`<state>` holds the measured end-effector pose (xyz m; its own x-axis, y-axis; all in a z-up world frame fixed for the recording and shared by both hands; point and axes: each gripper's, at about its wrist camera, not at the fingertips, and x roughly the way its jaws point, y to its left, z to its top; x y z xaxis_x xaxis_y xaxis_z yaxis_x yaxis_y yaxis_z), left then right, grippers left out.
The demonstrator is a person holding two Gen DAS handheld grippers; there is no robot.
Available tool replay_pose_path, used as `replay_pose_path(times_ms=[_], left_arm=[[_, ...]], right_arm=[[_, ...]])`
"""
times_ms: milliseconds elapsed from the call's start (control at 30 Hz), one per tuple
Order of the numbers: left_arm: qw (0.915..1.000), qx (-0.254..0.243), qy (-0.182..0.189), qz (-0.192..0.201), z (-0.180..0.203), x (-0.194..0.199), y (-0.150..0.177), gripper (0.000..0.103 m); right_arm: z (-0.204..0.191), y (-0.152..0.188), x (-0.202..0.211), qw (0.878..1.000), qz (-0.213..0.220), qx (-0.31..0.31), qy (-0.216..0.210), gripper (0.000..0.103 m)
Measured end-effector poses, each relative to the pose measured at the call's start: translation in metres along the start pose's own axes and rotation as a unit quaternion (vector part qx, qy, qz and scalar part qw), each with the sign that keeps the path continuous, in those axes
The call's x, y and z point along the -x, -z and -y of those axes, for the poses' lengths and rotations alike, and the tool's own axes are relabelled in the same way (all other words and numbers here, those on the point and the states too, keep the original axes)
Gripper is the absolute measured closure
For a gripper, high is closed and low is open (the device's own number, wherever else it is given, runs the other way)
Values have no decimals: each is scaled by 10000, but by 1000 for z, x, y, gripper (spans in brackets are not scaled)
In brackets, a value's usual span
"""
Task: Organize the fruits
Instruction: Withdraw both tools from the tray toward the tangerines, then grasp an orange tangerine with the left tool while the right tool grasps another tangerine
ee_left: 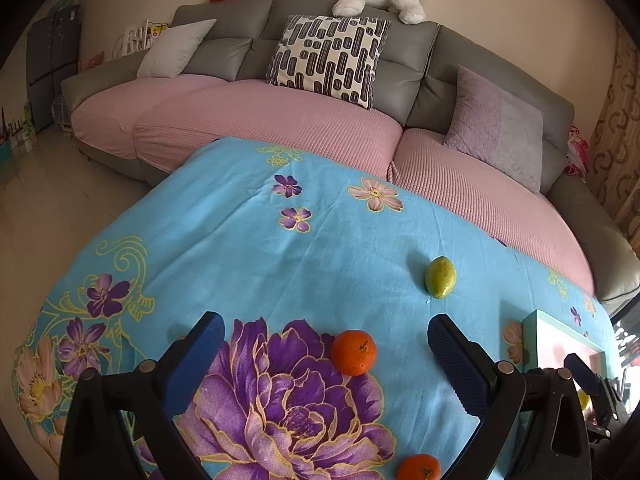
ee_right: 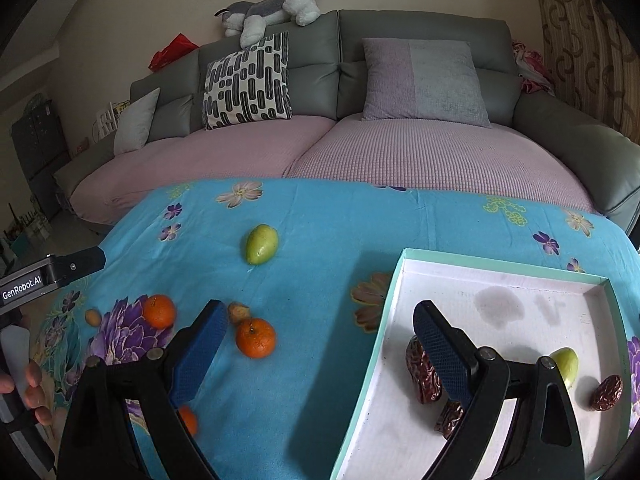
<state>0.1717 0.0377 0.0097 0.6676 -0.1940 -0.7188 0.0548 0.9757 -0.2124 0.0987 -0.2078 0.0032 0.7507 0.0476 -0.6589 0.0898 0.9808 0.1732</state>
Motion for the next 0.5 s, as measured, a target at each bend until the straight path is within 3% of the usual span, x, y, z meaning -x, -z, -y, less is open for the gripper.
replay_pose_path(times_ms=[233, 500], left_arm=[[9993, 64, 0, -372, -1, -26, 9, 1], [9946, 146, 190, -1006, 3, -66, 26, 9]], right_arm=[[-28, 6, -22, 9991, -246, 297, -196, 9], [-36, 23, -59, 9953, -837, 392, -280, 11]])
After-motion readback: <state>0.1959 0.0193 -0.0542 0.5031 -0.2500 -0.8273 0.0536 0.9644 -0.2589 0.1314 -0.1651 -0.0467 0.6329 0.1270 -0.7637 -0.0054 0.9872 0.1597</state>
